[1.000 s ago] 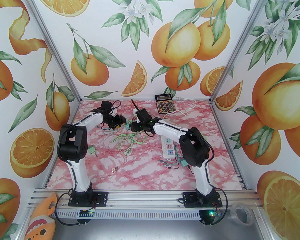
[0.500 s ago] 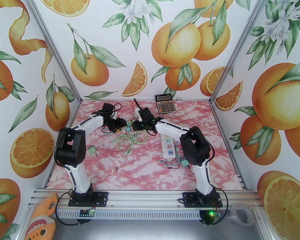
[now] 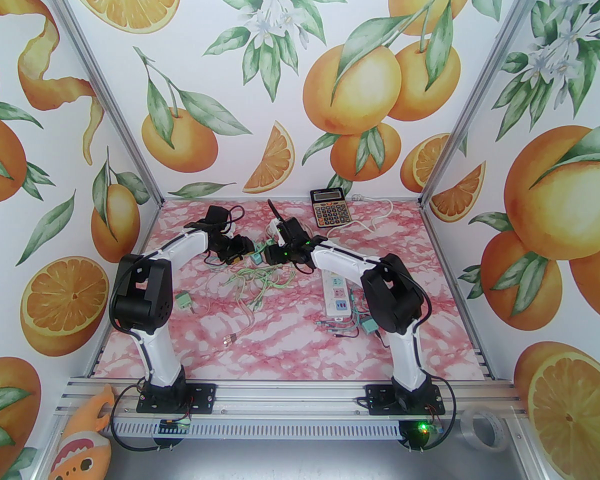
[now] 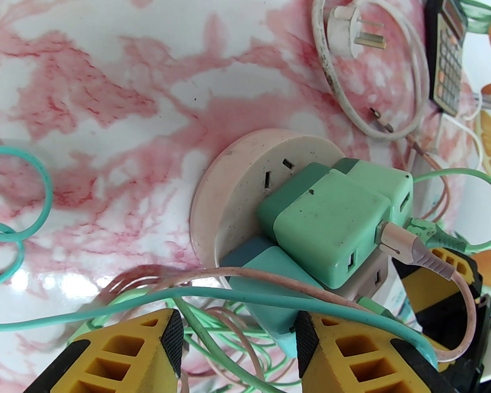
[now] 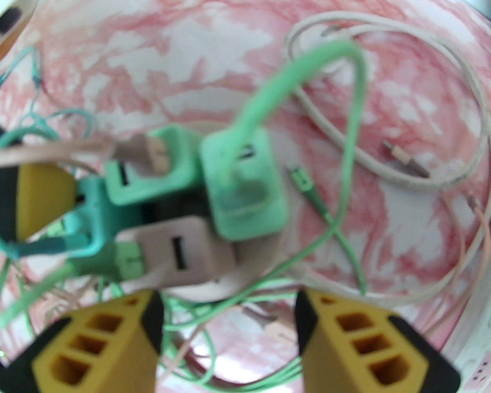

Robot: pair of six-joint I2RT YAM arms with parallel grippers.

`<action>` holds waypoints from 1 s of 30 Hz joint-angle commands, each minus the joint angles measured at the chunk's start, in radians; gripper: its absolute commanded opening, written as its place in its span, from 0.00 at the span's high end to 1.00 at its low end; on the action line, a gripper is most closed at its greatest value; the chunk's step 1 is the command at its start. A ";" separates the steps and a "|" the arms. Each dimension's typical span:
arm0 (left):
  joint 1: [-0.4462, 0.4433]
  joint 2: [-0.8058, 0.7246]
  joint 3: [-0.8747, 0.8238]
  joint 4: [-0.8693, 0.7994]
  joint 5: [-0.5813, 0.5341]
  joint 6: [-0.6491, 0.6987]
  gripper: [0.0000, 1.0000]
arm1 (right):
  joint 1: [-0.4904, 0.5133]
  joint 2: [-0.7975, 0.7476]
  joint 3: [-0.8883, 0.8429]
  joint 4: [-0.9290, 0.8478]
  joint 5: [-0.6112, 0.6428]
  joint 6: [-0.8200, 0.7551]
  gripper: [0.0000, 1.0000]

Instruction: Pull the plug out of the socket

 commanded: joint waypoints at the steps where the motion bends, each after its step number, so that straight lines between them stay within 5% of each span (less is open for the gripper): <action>1: -0.030 0.037 -0.003 -0.051 -0.027 0.028 0.50 | 0.033 0.014 0.057 -0.020 0.038 -0.026 0.41; 19: -0.037 0.060 0.042 -0.107 -0.050 0.051 0.50 | 0.043 0.126 0.135 -0.061 0.135 -0.069 0.44; 30: -0.013 0.096 0.105 -0.154 -0.059 0.088 0.50 | -0.037 0.044 0.056 0.024 -0.037 -0.101 0.41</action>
